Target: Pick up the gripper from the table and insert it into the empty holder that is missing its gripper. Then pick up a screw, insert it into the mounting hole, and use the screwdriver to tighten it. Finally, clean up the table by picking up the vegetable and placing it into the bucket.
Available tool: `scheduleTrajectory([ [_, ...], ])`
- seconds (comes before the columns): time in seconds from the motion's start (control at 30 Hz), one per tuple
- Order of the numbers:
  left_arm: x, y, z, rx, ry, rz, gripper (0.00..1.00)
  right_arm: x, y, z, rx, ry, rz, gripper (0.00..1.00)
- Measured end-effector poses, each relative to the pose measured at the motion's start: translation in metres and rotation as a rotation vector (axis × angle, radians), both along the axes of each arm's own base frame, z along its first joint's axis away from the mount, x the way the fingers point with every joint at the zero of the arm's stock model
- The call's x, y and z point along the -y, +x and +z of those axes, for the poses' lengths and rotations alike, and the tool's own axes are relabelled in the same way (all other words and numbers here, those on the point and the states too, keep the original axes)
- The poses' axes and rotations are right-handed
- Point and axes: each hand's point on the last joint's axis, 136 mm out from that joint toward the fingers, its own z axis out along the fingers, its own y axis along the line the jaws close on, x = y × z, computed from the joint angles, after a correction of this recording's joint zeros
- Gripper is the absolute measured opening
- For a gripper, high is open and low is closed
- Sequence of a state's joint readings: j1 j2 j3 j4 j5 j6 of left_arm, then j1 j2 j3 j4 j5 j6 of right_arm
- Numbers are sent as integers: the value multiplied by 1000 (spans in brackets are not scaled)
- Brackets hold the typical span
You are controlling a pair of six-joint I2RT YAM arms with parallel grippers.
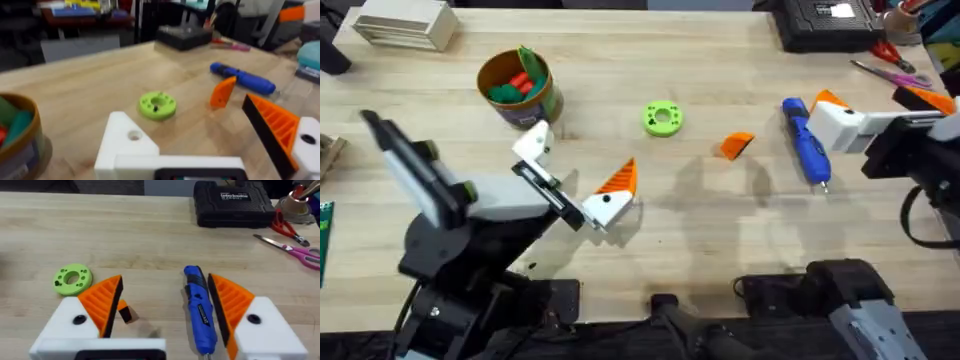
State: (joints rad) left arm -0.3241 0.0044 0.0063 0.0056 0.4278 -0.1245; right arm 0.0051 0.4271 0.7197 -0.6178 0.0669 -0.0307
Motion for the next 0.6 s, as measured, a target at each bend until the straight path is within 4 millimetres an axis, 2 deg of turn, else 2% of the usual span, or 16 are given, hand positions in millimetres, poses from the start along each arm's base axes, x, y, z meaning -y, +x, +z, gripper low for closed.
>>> scheduleTrajectory([
  [0.07, 0, 0, -14, -59, 15, 3, 987, 0, 0, 0, 0, 0, 0, 990],
  [0.6, -1, 1, -14, -63, 14, 6, 987, 0, 0, -1, -3, 0, 0, 990],
])
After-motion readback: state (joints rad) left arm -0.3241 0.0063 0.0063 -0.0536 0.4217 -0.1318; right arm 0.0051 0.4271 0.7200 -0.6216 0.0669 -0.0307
